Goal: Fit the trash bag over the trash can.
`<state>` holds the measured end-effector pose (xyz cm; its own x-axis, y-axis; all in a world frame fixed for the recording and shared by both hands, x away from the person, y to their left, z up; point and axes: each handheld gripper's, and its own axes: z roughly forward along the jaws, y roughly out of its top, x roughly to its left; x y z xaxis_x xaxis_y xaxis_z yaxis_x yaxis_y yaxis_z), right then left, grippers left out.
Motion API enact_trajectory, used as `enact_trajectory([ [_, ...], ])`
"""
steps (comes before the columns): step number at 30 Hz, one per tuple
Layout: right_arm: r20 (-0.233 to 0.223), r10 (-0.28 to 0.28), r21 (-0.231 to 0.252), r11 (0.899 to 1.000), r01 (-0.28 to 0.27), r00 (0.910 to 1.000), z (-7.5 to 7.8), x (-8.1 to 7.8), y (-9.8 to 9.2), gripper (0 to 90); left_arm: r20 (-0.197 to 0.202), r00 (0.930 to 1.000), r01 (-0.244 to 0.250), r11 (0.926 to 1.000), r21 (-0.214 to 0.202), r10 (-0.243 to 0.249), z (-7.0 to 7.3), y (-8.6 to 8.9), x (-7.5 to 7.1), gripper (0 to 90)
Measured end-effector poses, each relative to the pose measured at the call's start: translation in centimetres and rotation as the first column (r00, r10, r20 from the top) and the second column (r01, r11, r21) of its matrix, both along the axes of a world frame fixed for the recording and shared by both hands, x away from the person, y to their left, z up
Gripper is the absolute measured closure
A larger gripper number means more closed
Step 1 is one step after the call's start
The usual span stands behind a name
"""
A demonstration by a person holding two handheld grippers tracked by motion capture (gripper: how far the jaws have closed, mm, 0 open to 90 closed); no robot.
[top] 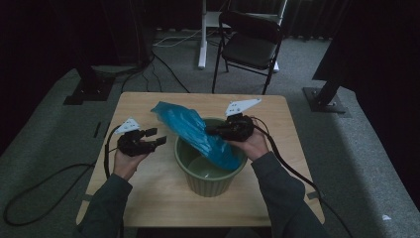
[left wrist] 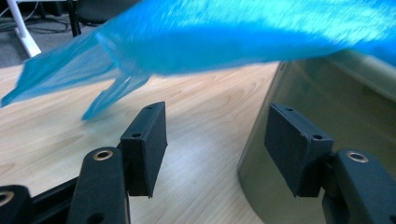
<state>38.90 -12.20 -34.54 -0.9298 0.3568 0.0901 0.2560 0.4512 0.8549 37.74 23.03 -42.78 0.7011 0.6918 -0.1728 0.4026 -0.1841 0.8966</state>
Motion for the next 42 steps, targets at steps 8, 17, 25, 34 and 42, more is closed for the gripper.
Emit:
enact_trajectory([
  [8, 0.007, 0.003, -0.032, 0.999, -0.003, 1.0, -0.1, -0.5, 0.1, 89.3, 0.019, 0.9987, 0.048, 0.9976, -0.051, -0.047, 1.8, -0.6, -0.1, 38.9],
  [17, 0.014, 0.011, -0.051, 0.999, -0.01, 0.9998, -0.3, -0.5, 0.3, 89.3, 0.011, 0.9928, 0.12, 0.9878, -0.1, -0.119, 4.4, -2.5, 0.3, 40.2],
  [25, 0.017, 0.019, -0.06, 0.998, -0.018, 0.9997, -0.3, -0.6, 0.4, 89.3, -0.017, 0.992, 0.125, 0.9919, -0.025, -0.125, 5.3, -5.2, 0.9, 44.4],
  [34, 0.021, 0.022, -0.065, 0.998, -0.021, 0.9995, -0.1, -0.6, 0.2, 87.0, -0.004, 0.9924, 0.123, 0.9922, 0.02, -0.123, 5.6, -6.1, 0.8, 77.8],
  [42, -0.001, 0.002, -0.026, 1.0, -0.002, 1.0, 0.6, 0.1, -0.5, 72.9, -0.003, 0.9888, 0.149, 0.9876, 0.049, -0.149, 5.4, -6.7, 0.6, 88.2],
])
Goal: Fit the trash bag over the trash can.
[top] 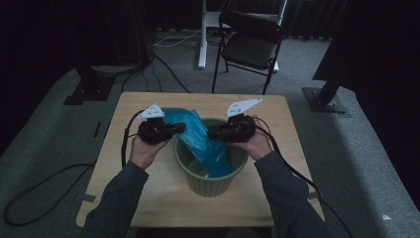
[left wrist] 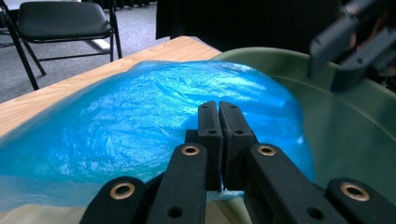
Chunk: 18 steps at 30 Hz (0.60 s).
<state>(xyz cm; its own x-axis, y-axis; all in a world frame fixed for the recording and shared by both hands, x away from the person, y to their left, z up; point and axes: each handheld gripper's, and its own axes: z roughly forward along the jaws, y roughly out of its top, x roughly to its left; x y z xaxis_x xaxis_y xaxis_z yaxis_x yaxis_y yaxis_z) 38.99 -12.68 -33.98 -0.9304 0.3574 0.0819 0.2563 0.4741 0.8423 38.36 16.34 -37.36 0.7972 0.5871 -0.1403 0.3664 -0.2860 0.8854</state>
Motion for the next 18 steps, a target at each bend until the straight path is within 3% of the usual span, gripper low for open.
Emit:
enact_trajectory([
  [5, -0.025, -0.056, -0.018, 0.998, 0.055, 0.9981, 0.0, 1.4, 0.9, 67.6, 0.009, 1.0, 0.001, 0.9999, 0.012, -0.001, 0.0, -0.3, -0.2, 87.9],
  [13, -0.061, -0.101, -0.071, 0.993, 0.097, 0.993, -0.5, 3.1, 3.2, 62.5, 0.026, 0.9996, 0.004, 0.9998, 0.019, -0.005, 0.1, -0.4, -0.5, 84.2],
  [17, -0.048, -0.097, -0.126, 0.988, 0.091, 0.9941, -0.9, 3.1, 3.8, 85.4, 0.038, 0.9992, -0.013, 0.9999, 0.004, 0.013, 0.3, 0.3, -0.5, 73.8],
  [18, -0.04, -0.091, -0.132, 0.988, 0.085, 0.9951, -0.9, 3.0, 3.8, 88.8, 0.039, 0.9985, -0.038, 0.9993, -0.004, 0.039, 0.4, 1.0, -0.5, 69.9],
])
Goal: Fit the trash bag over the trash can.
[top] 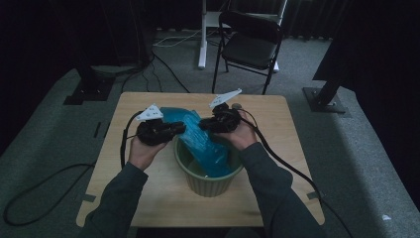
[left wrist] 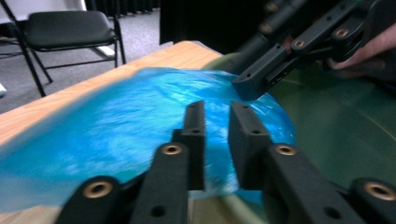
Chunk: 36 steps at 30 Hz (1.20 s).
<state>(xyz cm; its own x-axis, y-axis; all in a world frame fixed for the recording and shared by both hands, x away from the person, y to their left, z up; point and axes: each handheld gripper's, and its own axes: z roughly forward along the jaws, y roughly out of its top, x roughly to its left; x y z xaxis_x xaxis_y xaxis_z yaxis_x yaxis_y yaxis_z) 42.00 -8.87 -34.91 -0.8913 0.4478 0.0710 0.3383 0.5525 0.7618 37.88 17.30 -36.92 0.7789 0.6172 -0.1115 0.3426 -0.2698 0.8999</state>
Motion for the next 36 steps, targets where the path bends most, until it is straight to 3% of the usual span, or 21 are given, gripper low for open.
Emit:
enact_trajectory([
  [4, 0.023, 0.024, -0.014, 1.0, -0.024, 0.9994, 0.0, -0.8, -0.4, 89.7, -0.014, 0.9996, -0.024, 0.9997, -0.004, 0.024, 0.0, 0.4, 0.2, 52.3],
  [6, 0.031, 0.029, -0.016, 0.999, -0.029, 0.9991, 0.1, -1.1, -0.6, 89.7, -0.023, 0.9994, -0.027, 0.9995, 0.014, 0.027, -0.2, 0.0, 0.3, 43.9],
  [9, 0.04, 0.039, -0.006, 0.999, -0.039, 0.9984, 0.3, -1.5, -0.7, 89.6, -0.042, 0.9987, -0.028, 0.9992, 0.027, 0.03, -0.5, -0.7, 0.6, 41.5],
  [11, 0.05, 0.053, -0.001, 0.999, -0.053, 0.9973, 0.5, -1.8, -0.7, 89.6, -0.048, 0.9984, -0.026, 0.999, 0.035, 0.028, -0.6, -1.1, 0.8, 45.9],
  [13, 0.054, 0.063, -0.001, 0.998, -0.063, 0.9965, 0.6, -2.0, -0.7, 89.6, -0.046, 0.9981, -0.039, 0.9983, 0.043, 0.041, -0.6, -1.3, 0.8, 56.4],
  [18, 0.066, 0.101, -0.01, 0.995, -0.1, 0.9927, 0.8, -2.6, -0.9, 88.6, -0.002, 0.9997, -0.023, 0.9991, 0.035, 0.023, -0.3, -1.5, 0.3, 74.5],
  [22, 0.038, 0.123, 0.007, 0.992, -0.123, 0.9917, 1.1, -2.5, -1.1, 75.3, 0.025, 0.9997, -0.006, 0.9993, 0.038, 0.005, 0.0, -1.4, 0.0, 83.9],
  [25, 0.013, 0.07, 0.049, 0.996, -0.07, 0.9975, 1.4, -2.0, -1.5, 58.1, 0.038, 0.9993, 0.003, 0.9993, 0.037, -0.005, 0.1, -1.5, -0.4, 85.8],
  [27, -0.023, 0.035, 0.092, 0.995, -0.033, 0.9991, 1.5, -1.3, -2.0, 54.8, 0.06, 0.9977, 0.027, 0.9986, 0.045, -0.03, 0.2, -1.7, -0.9, 85.8],
  [28, -0.023, 0.035, 0.092, 0.995, -0.033, 0.9991, 1.5, -1.3, -2.0, 54.8, 0.06, 0.9977, 0.027, 0.9986, 0.045, -0.03, 0.2, -1.7, -0.9, 85.8],
  [29, -0.045, 0.009, 0.14, 0.99, -0.002, 0.9989, 1.7, -0.7, -2.3, 51.9, 0.068, 0.9968, 0.038, 0.9981, 0.049, -0.041, 0.2, -1.9, -1.2, 85.8],
  [31, -0.065, -0.009, 0.179, 0.984, 0.021, 0.9979, 1.8, -0.2, -2.4, 49.1, 0.071, 0.9959, 0.052, 0.9974, 0.049, -0.055, 0.1, -2.0, -1.5, 85.7],
  [36, -0.129, -0.026, 0.206, 0.977, 0.052, 0.9913, 1.4, 0.7, -2.3, 46.5, 0.08, 0.9932, 0.082, 0.9956, 0.045, -0.085, 0.0, -2.5, -2.1, 85.4],
])
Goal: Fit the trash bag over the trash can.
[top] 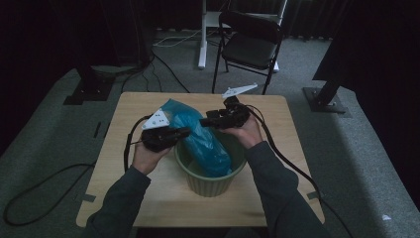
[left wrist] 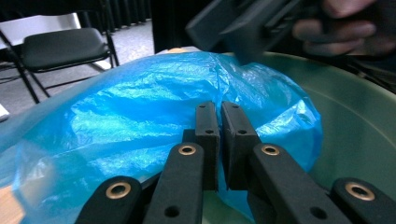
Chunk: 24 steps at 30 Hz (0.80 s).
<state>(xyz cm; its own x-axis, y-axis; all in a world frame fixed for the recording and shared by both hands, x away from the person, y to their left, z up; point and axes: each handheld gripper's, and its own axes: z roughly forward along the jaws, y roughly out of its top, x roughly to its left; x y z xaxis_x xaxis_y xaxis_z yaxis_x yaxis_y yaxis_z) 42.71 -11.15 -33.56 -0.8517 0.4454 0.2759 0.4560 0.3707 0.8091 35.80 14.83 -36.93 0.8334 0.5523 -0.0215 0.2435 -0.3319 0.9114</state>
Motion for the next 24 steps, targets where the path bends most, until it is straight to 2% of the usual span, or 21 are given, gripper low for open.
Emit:
enact_trajectory([
  [2, -0.011, 0.005, 0.009, 1.0, -0.005, 0.9999, -0.1, 0.1, 0.1, 46.5, 0.002, 0.9999, 0.013, 0.9999, 0.004, -0.013, -0.1, -0.2, -0.2, 85.2],
  [3, -0.043, 0.027, 0.028, 0.999, -0.025, 0.9987, -0.3, 0.3, 0.2, 48.0, 0.0, 0.9999, 0.017, 0.9998, 0.005, -0.017, -0.2, -0.4, -0.3, 85.1],
  [5, -0.054, 0.039, 0.03, 0.999, -0.038, 0.9978, -0.4, 0.3, 0.4, 50.5, -0.003, 0.9997, 0.023, 0.9997, 0.011, -0.023, -0.4, -0.5, -0.4, 85.0],
  [6, -0.056, 0.062, 0.01, 0.998, -0.061, 0.9965, -0.6, 0.2, 0.7, 60.3, -0.007, 0.9996, 0.027, 0.9995, 0.013, -0.027, -0.5, -0.6, -0.4, 84.9],
  [9, -0.025, 0.075, -0.022, 0.997, -0.076, 0.9968, -0.6, -0.2, 0.9, 78.8, -0.01, 0.9994, 0.033, 0.9994, 0.015, -0.033, -0.7, -0.6, -0.6, 83.9],
  [12, 0.013, 0.084, -0.045, 0.995, -0.084, 0.9964, -0.4, -0.8, 0.8, 89.4, -0.012, 0.9993, 0.035, 0.9993, 0.015, -0.035, -0.8, -0.5, -0.6, 81.3],
  [14, 0.03, 0.083, -0.054, 0.995, -0.081, 0.9961, -0.3, -1.0, 0.8, 89.7, -0.013, 0.9992, 0.037, 0.9993, 0.01, -0.037, -0.8, -0.3, -0.6, 76.6],
  [16, 0.08, 0.083, -0.095, 0.993, -0.075, 0.9934, 0.1, -1.9, 0.5, 89.9, -0.005, 0.9993, 0.037, 0.9992, -0.016, -0.037, -0.7, 0.5, -0.9, 71.5],
  [18, 0.094, 0.085, -0.11, 0.991, -0.074, 0.9919, 0.3, -2.2, 0.4, 89.9, -0.005, 0.9993, 0.037, 0.9992, -0.016, -0.037, -0.7, 0.5, -0.9, 68.6],
  [19, 0.124, 0.087, -0.143, 0.987, -0.069, 0.9884, 0.5, -2.9, 0.3, 89.9, 0.007, 0.9999, 0.014, 0.9993, -0.034, -0.014, -0.2, 1.5, -1.1, 66.0],
  [24, 0.173, 0.118, -0.177, 0.98, -0.087, 0.9778, 0.9, -4.0, 0.2, 89.8, 0.025, 0.9976, -0.063, 0.9965, -0.056, 0.064, 0.8, 3.1, -0.6, 60.5],
])
